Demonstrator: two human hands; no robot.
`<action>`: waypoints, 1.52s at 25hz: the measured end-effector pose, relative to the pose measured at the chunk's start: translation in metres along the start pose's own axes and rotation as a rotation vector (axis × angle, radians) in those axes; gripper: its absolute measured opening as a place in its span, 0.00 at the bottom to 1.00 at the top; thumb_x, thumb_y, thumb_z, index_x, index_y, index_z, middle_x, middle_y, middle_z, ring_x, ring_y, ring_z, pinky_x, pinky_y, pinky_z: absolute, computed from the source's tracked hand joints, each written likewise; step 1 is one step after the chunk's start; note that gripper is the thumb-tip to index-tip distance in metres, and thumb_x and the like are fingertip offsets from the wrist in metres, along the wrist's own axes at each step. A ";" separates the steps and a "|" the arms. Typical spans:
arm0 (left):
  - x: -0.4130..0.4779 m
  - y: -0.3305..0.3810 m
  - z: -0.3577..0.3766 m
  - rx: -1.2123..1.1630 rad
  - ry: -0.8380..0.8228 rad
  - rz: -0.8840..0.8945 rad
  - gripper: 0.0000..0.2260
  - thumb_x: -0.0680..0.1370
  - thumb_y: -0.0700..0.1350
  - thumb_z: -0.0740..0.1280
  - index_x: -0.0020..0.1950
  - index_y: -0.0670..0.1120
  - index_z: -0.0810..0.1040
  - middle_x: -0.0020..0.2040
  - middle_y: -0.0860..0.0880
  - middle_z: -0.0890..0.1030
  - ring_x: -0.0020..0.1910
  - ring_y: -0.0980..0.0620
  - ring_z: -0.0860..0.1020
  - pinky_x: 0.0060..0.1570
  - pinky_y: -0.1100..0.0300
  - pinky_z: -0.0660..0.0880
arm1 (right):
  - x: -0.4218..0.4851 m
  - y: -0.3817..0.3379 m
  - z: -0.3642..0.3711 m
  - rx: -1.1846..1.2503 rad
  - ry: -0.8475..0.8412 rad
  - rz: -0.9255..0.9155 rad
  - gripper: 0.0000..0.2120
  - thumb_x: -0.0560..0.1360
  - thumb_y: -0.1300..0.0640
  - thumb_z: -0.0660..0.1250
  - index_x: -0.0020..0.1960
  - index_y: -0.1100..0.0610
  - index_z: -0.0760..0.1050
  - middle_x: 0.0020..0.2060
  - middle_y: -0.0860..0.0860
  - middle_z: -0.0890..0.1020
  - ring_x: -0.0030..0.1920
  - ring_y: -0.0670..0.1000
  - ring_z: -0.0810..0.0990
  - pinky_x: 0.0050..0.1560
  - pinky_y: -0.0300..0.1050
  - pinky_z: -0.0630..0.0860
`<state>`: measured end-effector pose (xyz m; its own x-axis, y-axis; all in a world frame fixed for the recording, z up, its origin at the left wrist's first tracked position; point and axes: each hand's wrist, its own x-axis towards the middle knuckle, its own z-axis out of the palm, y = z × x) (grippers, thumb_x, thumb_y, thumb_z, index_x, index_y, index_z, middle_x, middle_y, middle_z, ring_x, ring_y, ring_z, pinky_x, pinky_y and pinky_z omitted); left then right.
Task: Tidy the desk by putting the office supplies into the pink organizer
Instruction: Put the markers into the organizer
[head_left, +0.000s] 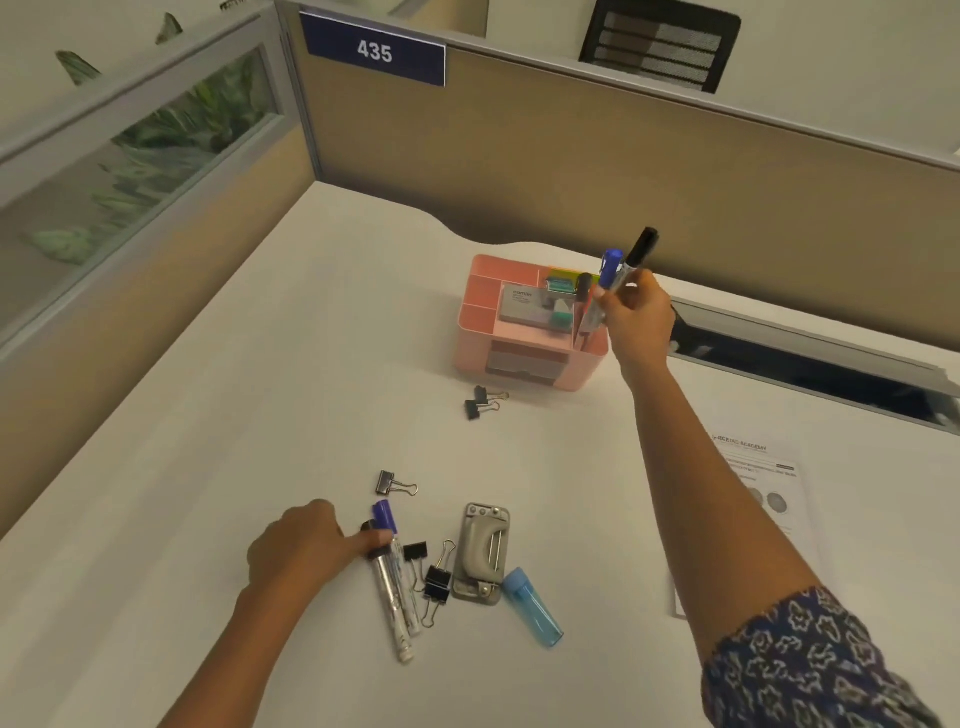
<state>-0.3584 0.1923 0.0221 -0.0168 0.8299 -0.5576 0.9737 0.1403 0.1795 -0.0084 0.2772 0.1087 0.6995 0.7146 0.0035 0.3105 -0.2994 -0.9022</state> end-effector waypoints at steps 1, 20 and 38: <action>-0.002 0.001 0.004 -0.016 -0.003 -0.003 0.33 0.58 0.77 0.64 0.32 0.46 0.75 0.26 0.53 0.79 0.25 0.55 0.76 0.30 0.63 0.71 | 0.000 0.004 0.006 -0.031 0.002 0.008 0.14 0.76 0.57 0.69 0.59 0.59 0.73 0.54 0.55 0.82 0.50 0.51 0.79 0.57 0.54 0.79; 0.011 0.032 0.015 -0.261 0.037 0.000 0.18 0.65 0.60 0.74 0.39 0.47 0.77 0.33 0.49 0.81 0.33 0.49 0.81 0.37 0.57 0.78 | 0.004 0.022 0.012 -0.260 0.129 0.089 0.15 0.76 0.60 0.68 0.63 0.57 0.74 0.58 0.54 0.80 0.54 0.51 0.80 0.54 0.45 0.78; -0.006 0.137 -0.066 -0.856 -0.046 0.476 0.10 0.73 0.49 0.71 0.54 0.51 0.78 0.48 0.48 0.82 0.45 0.51 0.82 0.41 0.60 0.78 | -0.121 0.009 -0.011 0.012 -0.686 -0.096 0.17 0.74 0.60 0.70 0.63 0.59 0.77 0.55 0.54 0.83 0.52 0.52 0.83 0.52 0.46 0.82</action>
<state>-0.2399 0.2420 0.1031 0.3615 0.8818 -0.3030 0.3825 0.1561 0.9107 -0.0831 0.1812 0.1051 0.1026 0.9771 -0.1863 0.3412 -0.2104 -0.9161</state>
